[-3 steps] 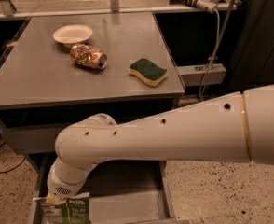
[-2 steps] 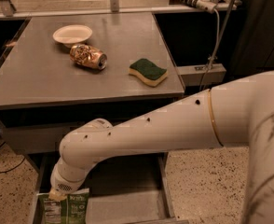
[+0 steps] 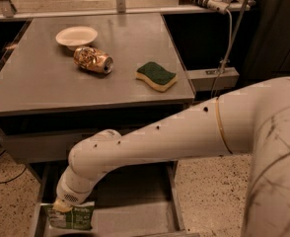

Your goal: Place green jalapeno chip bag into middle drawer

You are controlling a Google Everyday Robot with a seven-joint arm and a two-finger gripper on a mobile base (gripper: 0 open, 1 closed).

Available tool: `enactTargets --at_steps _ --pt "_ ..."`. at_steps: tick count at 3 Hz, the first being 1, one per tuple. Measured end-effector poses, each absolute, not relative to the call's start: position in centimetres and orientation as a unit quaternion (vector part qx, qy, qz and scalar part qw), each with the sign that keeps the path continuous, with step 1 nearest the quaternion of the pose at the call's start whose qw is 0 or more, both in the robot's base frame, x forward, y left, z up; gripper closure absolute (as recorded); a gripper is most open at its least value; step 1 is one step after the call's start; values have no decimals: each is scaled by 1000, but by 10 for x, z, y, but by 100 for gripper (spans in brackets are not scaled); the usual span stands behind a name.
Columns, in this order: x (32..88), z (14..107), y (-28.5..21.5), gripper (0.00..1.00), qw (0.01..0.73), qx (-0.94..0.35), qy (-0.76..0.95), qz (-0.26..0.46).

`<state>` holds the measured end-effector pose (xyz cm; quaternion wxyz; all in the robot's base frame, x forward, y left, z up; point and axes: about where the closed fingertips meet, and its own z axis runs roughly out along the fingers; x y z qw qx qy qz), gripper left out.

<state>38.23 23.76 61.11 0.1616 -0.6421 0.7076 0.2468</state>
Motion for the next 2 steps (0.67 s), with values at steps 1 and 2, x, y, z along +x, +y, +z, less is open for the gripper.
enactTargets --at_steps 1,2 --pt "389 588 245 100 159 -629 711 270" --pt "398 559 250 100 151 -614 719 289"
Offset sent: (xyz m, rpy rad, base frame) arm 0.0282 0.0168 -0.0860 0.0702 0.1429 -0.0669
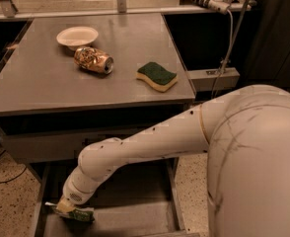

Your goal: Place green jalapeno chip bag into middle drawer

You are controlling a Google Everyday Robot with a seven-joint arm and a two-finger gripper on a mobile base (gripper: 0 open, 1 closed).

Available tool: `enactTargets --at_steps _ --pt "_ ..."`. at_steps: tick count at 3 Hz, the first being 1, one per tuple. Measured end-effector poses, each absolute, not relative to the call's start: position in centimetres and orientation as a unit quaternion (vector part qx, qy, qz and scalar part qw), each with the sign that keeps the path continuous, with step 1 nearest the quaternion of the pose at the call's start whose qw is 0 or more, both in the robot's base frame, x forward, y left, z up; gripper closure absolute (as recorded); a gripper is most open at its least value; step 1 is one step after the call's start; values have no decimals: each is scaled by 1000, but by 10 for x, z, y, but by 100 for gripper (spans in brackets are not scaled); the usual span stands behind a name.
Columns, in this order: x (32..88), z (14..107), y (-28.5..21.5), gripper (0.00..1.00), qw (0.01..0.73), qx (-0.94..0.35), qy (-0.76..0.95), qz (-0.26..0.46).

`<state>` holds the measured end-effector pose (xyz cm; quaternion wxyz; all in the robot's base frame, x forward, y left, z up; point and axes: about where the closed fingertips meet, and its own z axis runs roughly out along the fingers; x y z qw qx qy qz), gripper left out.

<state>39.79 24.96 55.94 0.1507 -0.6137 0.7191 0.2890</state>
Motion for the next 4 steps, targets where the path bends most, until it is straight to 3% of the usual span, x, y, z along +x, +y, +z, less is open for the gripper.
enactTargets --at_steps 4 --pt "401 439 217 100 91 -512 801 296"
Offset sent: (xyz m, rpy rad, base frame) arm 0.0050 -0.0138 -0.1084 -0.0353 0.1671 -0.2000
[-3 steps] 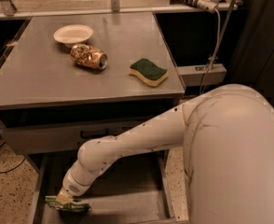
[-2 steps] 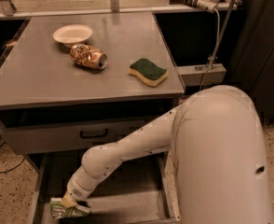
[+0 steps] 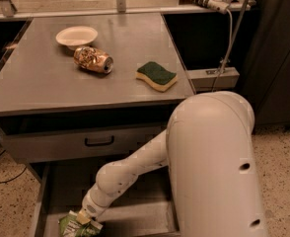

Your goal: Place green jalapeno chip bag into middle drawer

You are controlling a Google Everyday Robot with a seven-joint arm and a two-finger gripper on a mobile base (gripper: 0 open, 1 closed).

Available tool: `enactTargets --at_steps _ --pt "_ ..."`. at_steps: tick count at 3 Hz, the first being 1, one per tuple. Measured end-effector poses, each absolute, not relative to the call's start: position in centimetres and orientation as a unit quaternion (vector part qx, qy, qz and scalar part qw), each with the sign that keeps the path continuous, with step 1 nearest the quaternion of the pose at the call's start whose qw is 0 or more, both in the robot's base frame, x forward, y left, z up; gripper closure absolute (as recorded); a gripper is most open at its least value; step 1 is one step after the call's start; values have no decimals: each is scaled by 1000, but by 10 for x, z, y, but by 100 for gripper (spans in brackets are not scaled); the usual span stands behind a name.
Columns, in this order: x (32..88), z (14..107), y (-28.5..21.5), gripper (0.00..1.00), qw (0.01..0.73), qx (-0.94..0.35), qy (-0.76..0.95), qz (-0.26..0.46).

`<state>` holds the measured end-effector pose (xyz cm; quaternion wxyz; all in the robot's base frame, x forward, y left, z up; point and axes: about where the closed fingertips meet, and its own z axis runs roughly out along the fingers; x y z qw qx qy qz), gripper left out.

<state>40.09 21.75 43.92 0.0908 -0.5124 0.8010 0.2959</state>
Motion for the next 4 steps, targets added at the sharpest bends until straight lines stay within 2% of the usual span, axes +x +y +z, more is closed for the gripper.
enactTargets --at_steps 2,3,4 --pt "400 402 194 100 65 -484 823 292" --pt "400 402 194 81 65 -483 823 292" --pt "400 402 194 58 65 -483 823 292"
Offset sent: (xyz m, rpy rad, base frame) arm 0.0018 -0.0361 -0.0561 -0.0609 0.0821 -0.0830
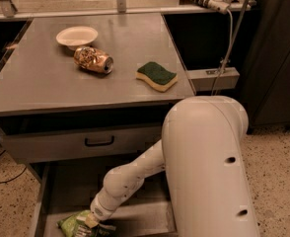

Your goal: Place green jalapeno chip bag into middle drawer

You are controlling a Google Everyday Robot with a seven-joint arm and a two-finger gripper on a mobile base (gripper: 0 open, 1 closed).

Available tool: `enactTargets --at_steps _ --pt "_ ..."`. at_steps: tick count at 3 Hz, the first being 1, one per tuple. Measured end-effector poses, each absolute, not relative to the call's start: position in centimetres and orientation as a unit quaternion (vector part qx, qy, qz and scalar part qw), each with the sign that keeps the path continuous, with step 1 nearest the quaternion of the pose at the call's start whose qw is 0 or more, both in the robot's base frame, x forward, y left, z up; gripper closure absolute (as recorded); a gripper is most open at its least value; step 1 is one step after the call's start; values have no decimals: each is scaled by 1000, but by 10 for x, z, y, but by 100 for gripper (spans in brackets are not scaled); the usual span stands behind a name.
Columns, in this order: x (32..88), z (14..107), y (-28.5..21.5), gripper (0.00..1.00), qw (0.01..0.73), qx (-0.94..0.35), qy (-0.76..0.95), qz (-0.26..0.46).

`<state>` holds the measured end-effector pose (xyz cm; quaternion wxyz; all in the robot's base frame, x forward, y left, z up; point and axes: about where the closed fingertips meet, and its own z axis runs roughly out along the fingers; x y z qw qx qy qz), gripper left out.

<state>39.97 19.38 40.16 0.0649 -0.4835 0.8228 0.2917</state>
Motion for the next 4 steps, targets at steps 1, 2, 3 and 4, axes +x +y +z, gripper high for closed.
enactTargets --at_steps 1,2,3,4 --pt "400 402 194 34 65 -483 823 292" --pt "400 402 194 11 65 -483 823 292" --pt "400 402 194 0 65 -484 823 292" --pt "400 402 194 0 65 -484 823 292"
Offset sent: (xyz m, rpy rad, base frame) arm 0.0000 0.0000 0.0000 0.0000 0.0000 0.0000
